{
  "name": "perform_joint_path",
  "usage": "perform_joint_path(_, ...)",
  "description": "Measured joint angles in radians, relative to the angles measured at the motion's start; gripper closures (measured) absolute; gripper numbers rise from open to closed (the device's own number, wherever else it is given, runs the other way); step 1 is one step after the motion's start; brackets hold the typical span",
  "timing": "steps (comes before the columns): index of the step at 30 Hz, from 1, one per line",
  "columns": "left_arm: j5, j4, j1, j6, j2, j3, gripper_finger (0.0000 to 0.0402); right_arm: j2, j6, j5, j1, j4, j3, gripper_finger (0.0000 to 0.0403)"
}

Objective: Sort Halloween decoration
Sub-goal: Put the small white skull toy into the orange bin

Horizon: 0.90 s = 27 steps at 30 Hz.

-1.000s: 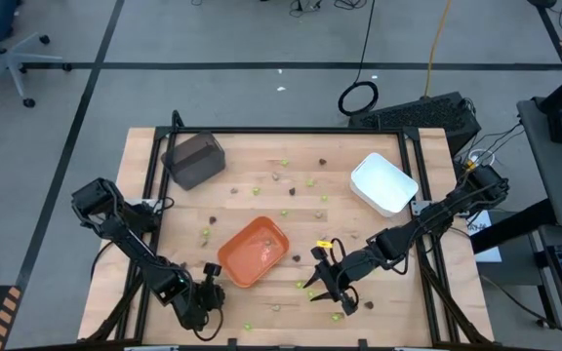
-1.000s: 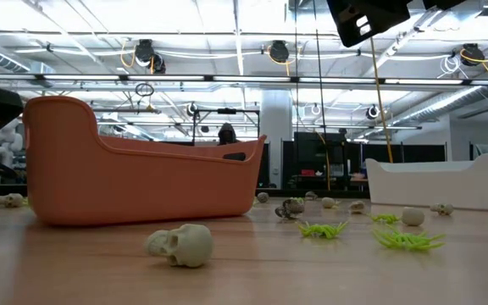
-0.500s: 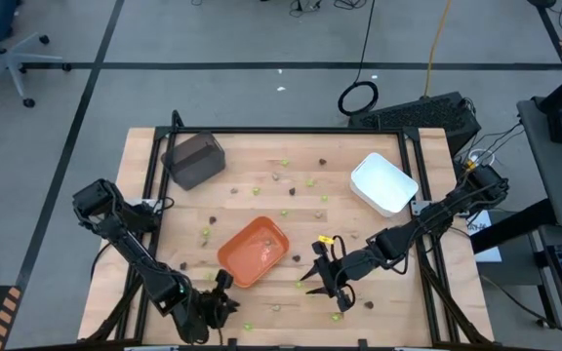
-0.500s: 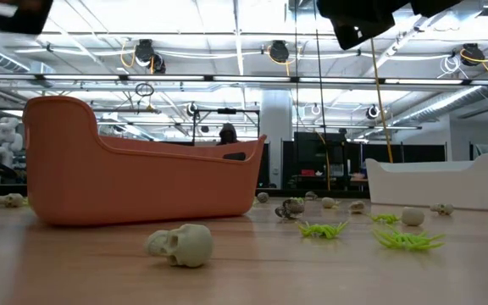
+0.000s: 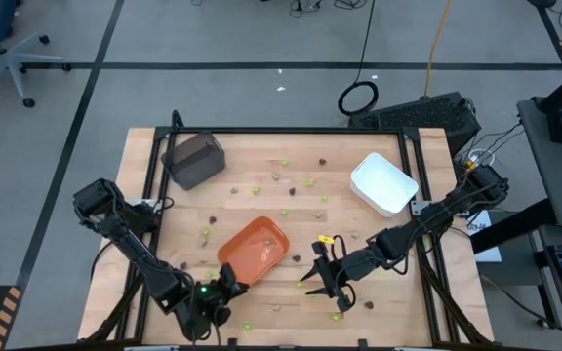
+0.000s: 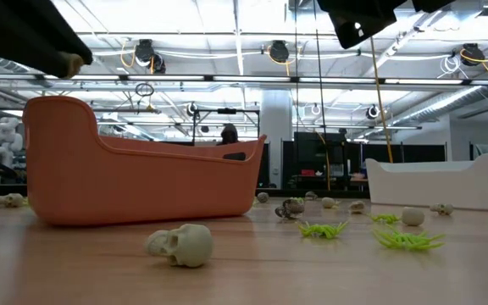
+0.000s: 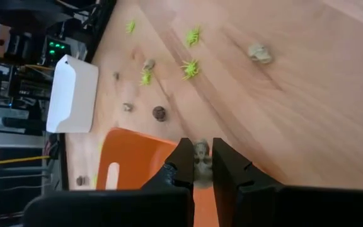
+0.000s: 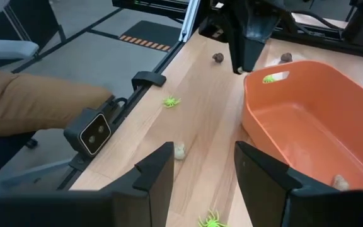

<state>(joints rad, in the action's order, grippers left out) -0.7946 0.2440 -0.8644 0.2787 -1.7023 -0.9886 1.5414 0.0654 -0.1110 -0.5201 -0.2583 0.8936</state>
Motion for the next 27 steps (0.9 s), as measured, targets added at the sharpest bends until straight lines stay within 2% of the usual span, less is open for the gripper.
perform_joint_path(5,-0.008,-0.007,0.009,0.040,0.000,0.000,0.0384,0.000,0.001,-0.047,0.000,0.001,0.000,0.0252)
perform_joint_path(12,-0.032,-0.036,0.015,0.128,0.000,-0.001,0.0384,0.000,0.026,-0.050,0.000,0.001,0.000,0.0252)
perform_joint_path(27,-0.105,-0.072,0.021,0.127,0.002,-0.002,0.0384,0.000,0.041,-0.050,0.001,0.002,0.000,0.0252)
